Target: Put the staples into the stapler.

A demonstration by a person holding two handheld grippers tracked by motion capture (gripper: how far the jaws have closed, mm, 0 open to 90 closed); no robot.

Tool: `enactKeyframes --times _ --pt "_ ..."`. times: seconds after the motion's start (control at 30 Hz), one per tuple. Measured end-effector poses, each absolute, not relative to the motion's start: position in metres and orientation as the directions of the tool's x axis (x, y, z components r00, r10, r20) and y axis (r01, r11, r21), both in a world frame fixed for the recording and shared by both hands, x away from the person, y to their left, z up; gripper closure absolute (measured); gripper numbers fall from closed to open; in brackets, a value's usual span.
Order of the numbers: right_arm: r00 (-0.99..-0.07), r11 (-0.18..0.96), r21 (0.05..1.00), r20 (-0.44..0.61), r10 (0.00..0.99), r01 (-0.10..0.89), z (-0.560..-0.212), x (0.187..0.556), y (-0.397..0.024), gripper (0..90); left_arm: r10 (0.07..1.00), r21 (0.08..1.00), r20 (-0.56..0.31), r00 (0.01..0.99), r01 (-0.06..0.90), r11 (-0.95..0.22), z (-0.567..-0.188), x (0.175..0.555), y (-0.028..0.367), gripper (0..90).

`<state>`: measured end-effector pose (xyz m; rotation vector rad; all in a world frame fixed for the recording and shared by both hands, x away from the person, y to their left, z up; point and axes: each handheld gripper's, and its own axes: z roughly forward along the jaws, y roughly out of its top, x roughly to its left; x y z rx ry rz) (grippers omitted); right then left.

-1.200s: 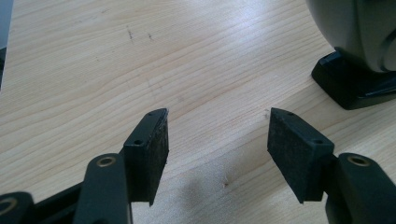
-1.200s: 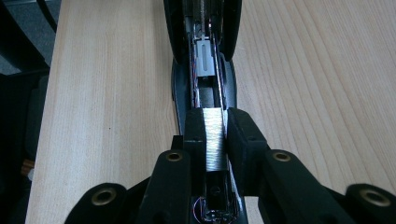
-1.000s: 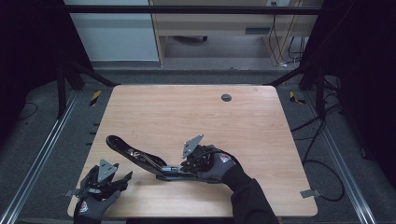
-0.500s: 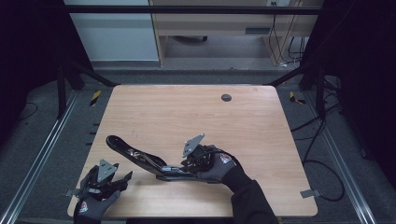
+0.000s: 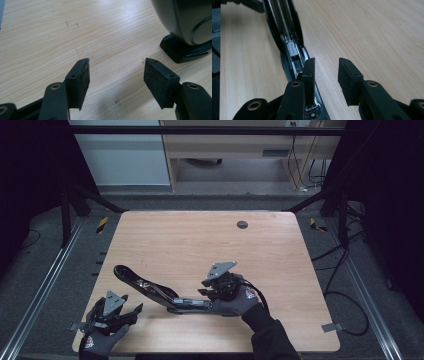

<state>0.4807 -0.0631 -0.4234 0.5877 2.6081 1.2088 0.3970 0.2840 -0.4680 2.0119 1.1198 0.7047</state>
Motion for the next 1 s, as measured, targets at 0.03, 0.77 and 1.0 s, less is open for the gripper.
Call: enactKeyframes --times 0.03,0.77,1.0 --pt "-0.888 0.569 0.772 -0.011 0.459 0.284 -0.422 0.480 -0.065 65.3 0.871 0.799 0.114 0.477 0.478 -0.366 -0.468 0.397 0.284 37.1" --pt "-0.743 0.431 0.802 0.024 0.669 0.414 -0.426 0.470 -0.106 54.5 0.856 0.848 0.061 0.513 0.426 -0.315 -0.452 0.391 0.278 30.0" --pt "-0.712 0.416 0.800 0.020 0.702 0.433 -0.433 0.461 -0.124 53.6 0.853 0.867 0.030 0.521 0.411 -0.282 -0.445 0.390 0.277 28.5"
